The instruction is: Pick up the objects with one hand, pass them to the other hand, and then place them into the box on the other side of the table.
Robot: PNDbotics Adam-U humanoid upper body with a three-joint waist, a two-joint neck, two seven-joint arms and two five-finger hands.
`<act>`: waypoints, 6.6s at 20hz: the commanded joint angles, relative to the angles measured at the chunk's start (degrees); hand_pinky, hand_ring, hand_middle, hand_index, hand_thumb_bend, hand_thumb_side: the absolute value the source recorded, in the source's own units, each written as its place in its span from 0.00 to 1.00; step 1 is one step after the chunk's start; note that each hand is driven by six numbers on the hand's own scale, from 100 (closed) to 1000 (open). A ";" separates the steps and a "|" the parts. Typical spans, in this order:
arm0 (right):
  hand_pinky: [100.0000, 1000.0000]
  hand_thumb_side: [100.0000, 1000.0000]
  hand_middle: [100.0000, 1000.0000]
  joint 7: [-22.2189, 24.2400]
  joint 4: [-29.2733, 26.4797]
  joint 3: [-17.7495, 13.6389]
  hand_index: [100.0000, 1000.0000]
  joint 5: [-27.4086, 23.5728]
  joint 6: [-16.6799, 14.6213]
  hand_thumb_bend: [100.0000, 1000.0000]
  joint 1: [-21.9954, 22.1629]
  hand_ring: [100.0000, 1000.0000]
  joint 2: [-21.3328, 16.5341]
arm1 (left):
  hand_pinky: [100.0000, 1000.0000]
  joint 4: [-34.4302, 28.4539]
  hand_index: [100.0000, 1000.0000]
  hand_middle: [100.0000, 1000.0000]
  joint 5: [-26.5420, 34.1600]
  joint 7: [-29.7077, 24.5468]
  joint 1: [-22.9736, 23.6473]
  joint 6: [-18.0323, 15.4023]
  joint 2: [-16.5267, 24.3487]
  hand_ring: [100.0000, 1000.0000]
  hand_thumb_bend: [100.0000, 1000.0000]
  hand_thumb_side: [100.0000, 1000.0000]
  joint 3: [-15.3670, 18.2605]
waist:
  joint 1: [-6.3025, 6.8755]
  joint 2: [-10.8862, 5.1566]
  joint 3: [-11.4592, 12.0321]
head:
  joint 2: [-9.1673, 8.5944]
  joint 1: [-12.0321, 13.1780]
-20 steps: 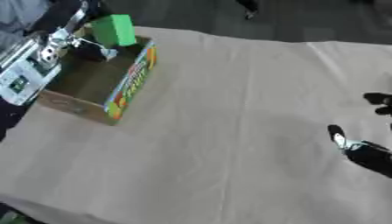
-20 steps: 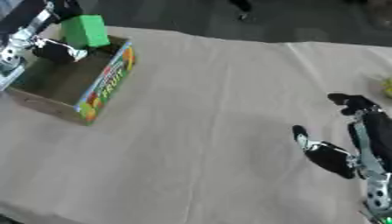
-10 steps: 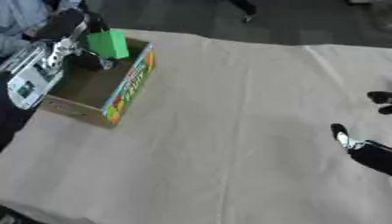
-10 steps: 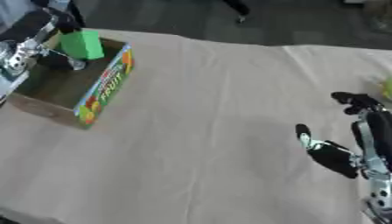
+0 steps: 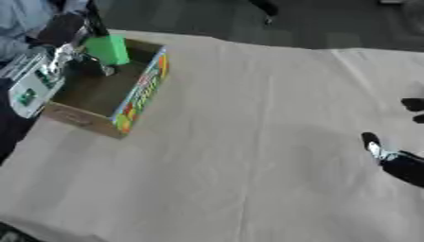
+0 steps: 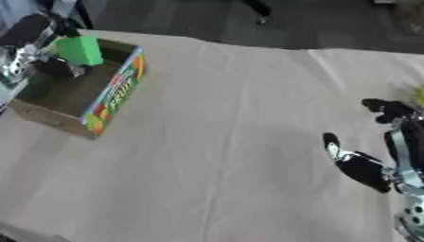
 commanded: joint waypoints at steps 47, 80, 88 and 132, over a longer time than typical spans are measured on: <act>0.83 0.20 0.76 -14.58 -0.93 -13.92 0.82 -7.57 10.95 0.34 7.80 0.77 -5.65 | 0.64 -39.74 0.70 0.73 40.36 20.90 16.95 1.99 -9.41 0.73 0.00 0.65 10.42 | -2.31 -0.46 -2.05 | -0.37 -23.03; 0.87 0.19 0.86 13.64 25.36 -14.82 0.84 -6.16 15.02 0.40 -8.31 0.87 -19.37 | 0.64 -37.70 0.70 0.72 40.73 23.75 19.49 0.60 -9.17 0.74 0.00 0.66 11.46 | -1.00 -1.22 -0.75 | 0.42 -26.89; 0.87 0.01 0.86 21.41 24.63 -13.88 0.85 1.60 15.02 0.35 -10.74 0.87 -18.99 | 0.64 -38.21 0.70 0.72 40.95 24.06 19.41 0.53 -9.40 0.74 0.00 0.66 11.80 | -0.91 -0.16 0.68 | -0.20 -28.14; 0.91 0.00 0.93 61.25 19.67 -17.18 0.90 19.99 15.02 0.31 -6.12 0.94 -27.50 | 0.67 -38.31 0.71 0.73 41.36 23.12 21.63 1.17 -10.47 0.75 0.00 0.68 12.00 | -2.53 2.52 9.27 | 0.07 -35.12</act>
